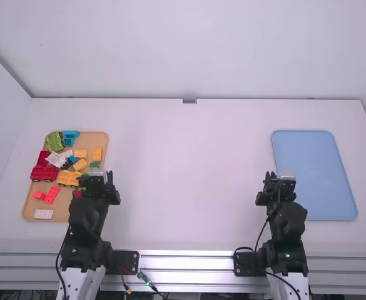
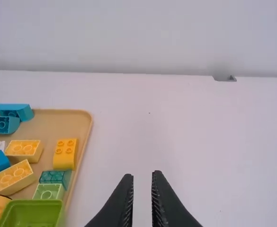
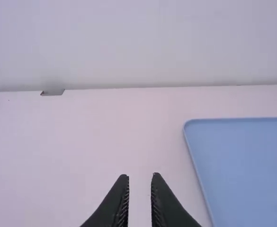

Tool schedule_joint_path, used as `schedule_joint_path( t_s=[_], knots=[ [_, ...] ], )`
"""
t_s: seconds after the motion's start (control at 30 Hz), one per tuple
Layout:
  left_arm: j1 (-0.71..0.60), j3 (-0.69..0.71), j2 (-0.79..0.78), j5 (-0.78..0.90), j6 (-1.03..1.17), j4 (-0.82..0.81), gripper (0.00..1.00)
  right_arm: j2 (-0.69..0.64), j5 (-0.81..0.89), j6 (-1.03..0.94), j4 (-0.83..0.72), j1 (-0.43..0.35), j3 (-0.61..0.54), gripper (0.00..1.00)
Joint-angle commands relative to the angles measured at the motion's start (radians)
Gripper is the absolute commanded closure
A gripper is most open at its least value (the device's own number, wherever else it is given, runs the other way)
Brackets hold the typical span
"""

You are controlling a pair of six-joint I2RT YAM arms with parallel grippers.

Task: Assemble lego blocks to make yellow taxi

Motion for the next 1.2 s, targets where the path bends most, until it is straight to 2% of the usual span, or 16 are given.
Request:
schedule_joint_path(
  t_s=[0.0,0.23,0.7,0.9,1.1,1.17],
  knots=[
    [0.02,0.083,0.075,0.04,-0.039,-0.021,0.76,0.071,0.038,0.004,-0.002,0.015,0.081,0.76],
    [0.024,0.103,0.098,0.043,-0.046,-0.029,0.75,0.092,0.045,0.004,-0.001,0.019,0.095,0.75],
    [0.125,0.476,0.542,0.075,-0.23,-0.211,0.49,0.478,0.147,0.01,0.002,0.096,0.379,0.49],
    [0.193,0.639,0.742,-0.051,-0.454,-0.339,0.37,0.643,0.189,0.013,-0.003,0.126,0.501,0.37],
    [0.251,0.808,0.943,-0.073,-0.622,-0.454,0.25,0.815,0.232,0.016,-0.009,0.158,0.628,0.26],
    [0.257,0.84,0.981,-0.093,-0.642,-0.476,0.27,0.847,0.24,0.016,-0.01,0.164,0.653,0.23]
  ],
)
